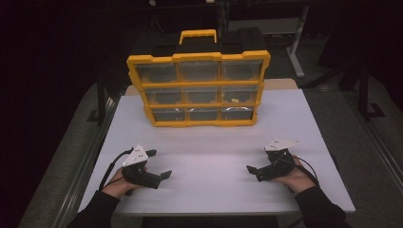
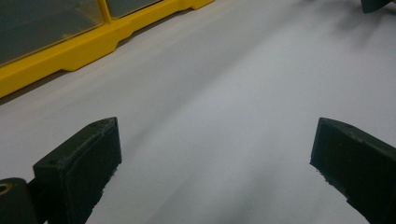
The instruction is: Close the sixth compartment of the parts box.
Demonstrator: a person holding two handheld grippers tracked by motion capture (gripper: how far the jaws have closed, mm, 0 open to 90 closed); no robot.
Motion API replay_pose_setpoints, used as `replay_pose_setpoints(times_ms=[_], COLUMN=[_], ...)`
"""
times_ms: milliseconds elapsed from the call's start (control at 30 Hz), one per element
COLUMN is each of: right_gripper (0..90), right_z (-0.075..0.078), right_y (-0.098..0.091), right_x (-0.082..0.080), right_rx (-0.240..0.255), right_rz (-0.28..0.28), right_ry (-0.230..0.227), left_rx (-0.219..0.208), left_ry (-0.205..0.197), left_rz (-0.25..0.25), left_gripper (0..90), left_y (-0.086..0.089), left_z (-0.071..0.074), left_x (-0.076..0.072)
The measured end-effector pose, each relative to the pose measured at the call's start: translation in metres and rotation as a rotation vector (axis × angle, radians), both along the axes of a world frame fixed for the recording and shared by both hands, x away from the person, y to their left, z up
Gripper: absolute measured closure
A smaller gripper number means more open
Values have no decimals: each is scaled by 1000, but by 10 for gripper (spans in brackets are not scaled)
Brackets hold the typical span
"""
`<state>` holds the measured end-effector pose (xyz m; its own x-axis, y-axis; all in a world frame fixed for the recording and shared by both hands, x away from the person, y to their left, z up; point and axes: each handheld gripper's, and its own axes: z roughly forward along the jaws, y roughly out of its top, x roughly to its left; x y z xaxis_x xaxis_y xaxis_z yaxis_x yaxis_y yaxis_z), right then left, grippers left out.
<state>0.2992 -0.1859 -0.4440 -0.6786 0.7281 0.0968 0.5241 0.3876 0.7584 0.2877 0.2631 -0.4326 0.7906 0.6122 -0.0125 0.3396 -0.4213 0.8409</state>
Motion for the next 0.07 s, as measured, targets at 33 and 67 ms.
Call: replay_pose_setpoints(times_ms=[33, 67], right_gripper=[0, 0], right_z=[0, 0], right_y=[0, 0], right_x=[0, 0], right_rx=[0, -2], right_rz=[-2, -2], right_ry=[0, 1], left_rx=[2, 5], left_ry=[3, 6], left_rz=[1, 2], left_gripper=[12, 12], left_y=[0, 0], left_z=[0, 0], left_x=[0, 0])
